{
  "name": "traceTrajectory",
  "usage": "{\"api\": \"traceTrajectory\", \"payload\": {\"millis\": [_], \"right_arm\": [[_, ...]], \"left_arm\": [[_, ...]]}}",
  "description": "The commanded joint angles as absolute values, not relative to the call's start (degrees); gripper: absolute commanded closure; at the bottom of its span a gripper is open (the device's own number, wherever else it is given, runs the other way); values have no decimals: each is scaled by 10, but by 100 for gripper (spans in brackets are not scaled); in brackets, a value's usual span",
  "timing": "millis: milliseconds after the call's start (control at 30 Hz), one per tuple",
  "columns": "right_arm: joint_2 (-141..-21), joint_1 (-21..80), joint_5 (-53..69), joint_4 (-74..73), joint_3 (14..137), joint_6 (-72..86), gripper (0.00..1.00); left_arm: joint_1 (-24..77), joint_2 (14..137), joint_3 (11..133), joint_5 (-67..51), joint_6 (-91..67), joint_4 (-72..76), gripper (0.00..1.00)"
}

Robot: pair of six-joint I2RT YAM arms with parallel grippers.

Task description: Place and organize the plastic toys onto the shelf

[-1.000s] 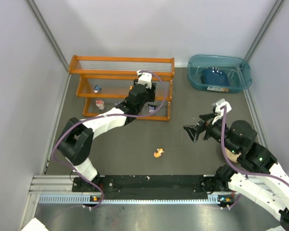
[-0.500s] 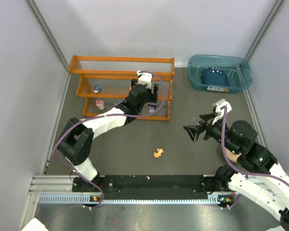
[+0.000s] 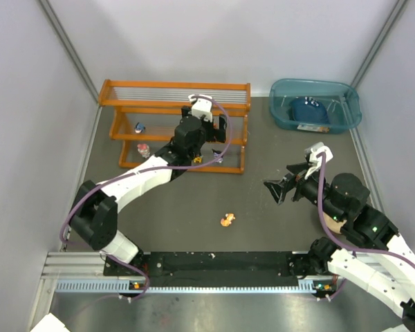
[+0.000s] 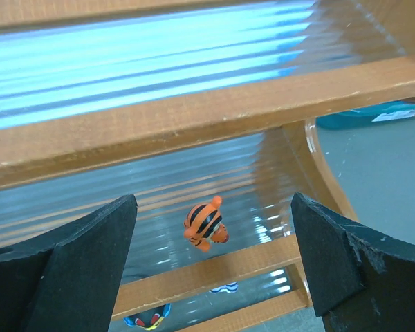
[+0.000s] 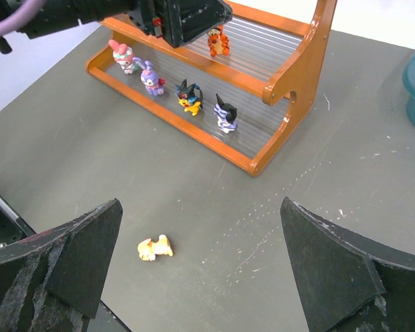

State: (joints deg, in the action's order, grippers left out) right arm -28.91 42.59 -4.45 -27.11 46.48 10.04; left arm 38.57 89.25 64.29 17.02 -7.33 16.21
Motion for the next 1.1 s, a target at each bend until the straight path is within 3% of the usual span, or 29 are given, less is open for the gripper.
{"api": "traceTrajectory", "payload": {"millis": [0, 400, 533, 633, 733, 767, 833, 1067], "right_arm": [[-286, 431, -51, -259, 465, 97, 1], [-347, 431, -58, -246, 468, 136, 2], [-398, 430, -48, -217, 476, 153, 8], [-438, 431, -45, -173, 479, 160, 23], [-488, 425, -55, -126, 485, 162, 44], [-503, 421, -55, -111, 489, 163, 66], [-535, 406, -42, -72, 501, 162, 97], [-688, 352, 11, 21, 572, 144, 100]], "left_arm": [[384, 846, 669, 141, -72, 156, 1], [384, 699, 607, 140, -109, 71, 1], [384, 631, 572, 120, -119, 36, 1], [384, 586, 534, 99, -131, 30, 1], [385, 547, 497, 92, -155, 22, 2], [385, 539, 481, 90, -166, 18, 3], [385, 519, 469, 86, -173, 12, 3], [385, 469, 422, 79, -206, -18, 7]]}}
